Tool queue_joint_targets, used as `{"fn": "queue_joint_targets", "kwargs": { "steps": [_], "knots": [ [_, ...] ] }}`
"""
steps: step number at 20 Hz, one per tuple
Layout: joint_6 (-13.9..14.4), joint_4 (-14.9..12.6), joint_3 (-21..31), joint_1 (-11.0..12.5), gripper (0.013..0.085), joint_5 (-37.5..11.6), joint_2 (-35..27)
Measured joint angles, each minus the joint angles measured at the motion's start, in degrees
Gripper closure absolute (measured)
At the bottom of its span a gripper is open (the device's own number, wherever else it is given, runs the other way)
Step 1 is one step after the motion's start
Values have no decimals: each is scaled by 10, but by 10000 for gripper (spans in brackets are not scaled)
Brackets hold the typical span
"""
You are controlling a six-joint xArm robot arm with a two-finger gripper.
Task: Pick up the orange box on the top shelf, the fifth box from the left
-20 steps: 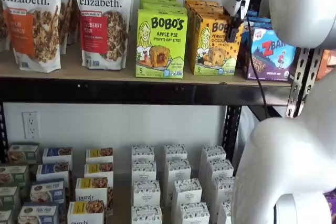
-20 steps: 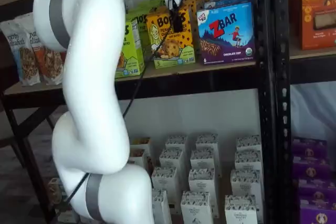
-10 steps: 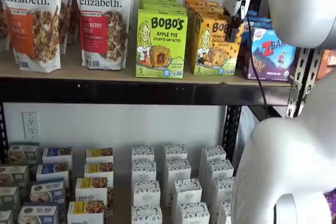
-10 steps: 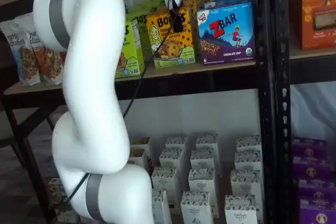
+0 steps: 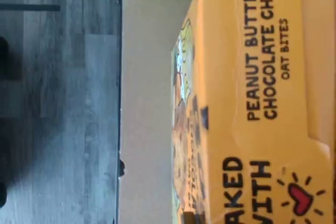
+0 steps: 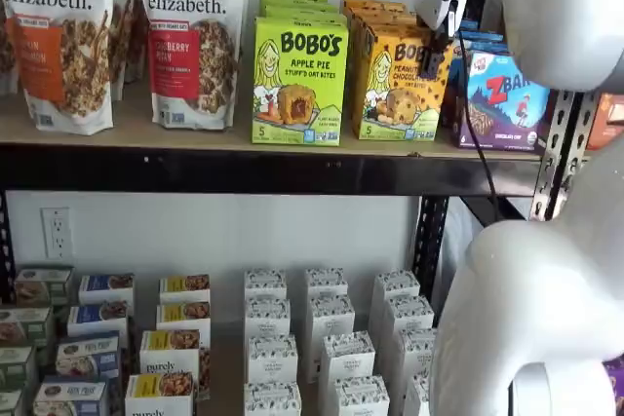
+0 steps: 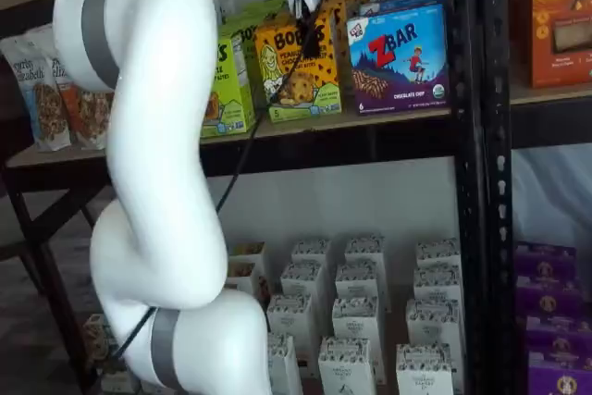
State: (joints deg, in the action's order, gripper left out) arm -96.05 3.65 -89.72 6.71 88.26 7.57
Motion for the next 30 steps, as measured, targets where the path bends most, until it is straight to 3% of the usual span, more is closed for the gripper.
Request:
{"fn": "queue_joint_targets", "kwargs": {
  "steps": [13,25,30],
  "knots": [
    [13,30,60,-5,610,39,109],
    [41,26,169,-31,610,60,233],
    [39,25,208,-29,610,65,278]
  ]
}}
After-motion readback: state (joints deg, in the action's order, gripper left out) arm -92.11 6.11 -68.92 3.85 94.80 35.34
